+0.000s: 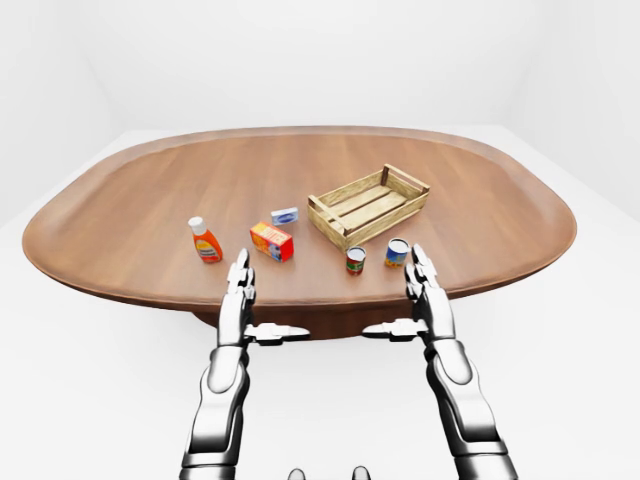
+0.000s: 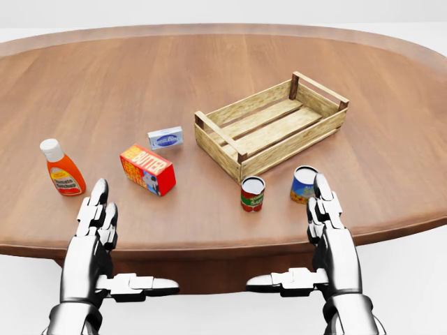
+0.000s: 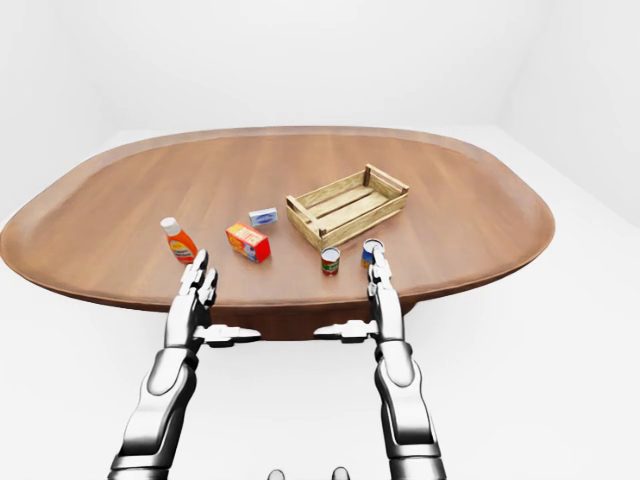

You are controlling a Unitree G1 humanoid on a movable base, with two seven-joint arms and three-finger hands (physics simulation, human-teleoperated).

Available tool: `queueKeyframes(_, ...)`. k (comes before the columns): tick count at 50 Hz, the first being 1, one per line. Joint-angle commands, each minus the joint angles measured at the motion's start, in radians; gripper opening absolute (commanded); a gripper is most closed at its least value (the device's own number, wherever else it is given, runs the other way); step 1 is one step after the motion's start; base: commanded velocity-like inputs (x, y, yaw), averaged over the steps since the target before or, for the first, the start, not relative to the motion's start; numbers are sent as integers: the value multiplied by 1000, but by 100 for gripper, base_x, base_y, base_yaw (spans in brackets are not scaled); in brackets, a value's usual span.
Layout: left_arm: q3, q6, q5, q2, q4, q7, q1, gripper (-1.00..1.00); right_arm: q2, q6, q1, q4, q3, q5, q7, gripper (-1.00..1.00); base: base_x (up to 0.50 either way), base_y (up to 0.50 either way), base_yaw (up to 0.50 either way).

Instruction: Pick up the tomato sauce, and put it in the wooden tray.

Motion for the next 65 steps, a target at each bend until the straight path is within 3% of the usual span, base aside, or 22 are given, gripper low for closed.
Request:
queueKeyframes(1,22,4,-4,13,0,-22,0,100,-11,5,1,-4,-23,15,27,100,0,0,0)
queueKeyframes(5,23,12,-4,12,-10,-26,1,100,-10,12,1,-7,-22,12,27,100,0,0,0)
queueKeyframes(6,23,27,-6,11,-31,-27,6,100,-10,17,2,-12,-21,9,27,100,0,0,0)
queueKeyframes(9,24,33,-8,11,-41,-32,7,100,-12,50,4,-25,-22,-2,19,100,0,0,0)
queueKeyframes(11,23,54,-8,12,-69,-34,11,100,-13,56,1,-29,-26,-2,21,100,0,0,0)
queueKeyframes(14,24,65,-5,13,-82,-36,9,100,-15,81,-3,-49,-27,-5,19,100,0,0,0)
queueKeyframes(15,25,86,-2,15,-107,-35,13,100,-13,86,0,-68,-25,-5,21,100,0,0,0)
queueKeyframes(32,35,86,18,18,-344,-41,19,100,-19,86,-24,-278,-30,-21,29,100,0,0,0)
queueKeyframes(38,64,86,-21,20,-424,-45,3,100,-20,86,-43,-346,-31,-21,28,100,0,0,0)
queueKeyframes(52,75,86,-21,31,-475,-47,-7,100,-16,86,-36,-376,-25,-31,22,100,2,0,0)
queueKeyframes(65,77,86,-13,31,-466,-54,-7,100,-16,86,-28,-379,-15,-40,36,100,50,0,0)
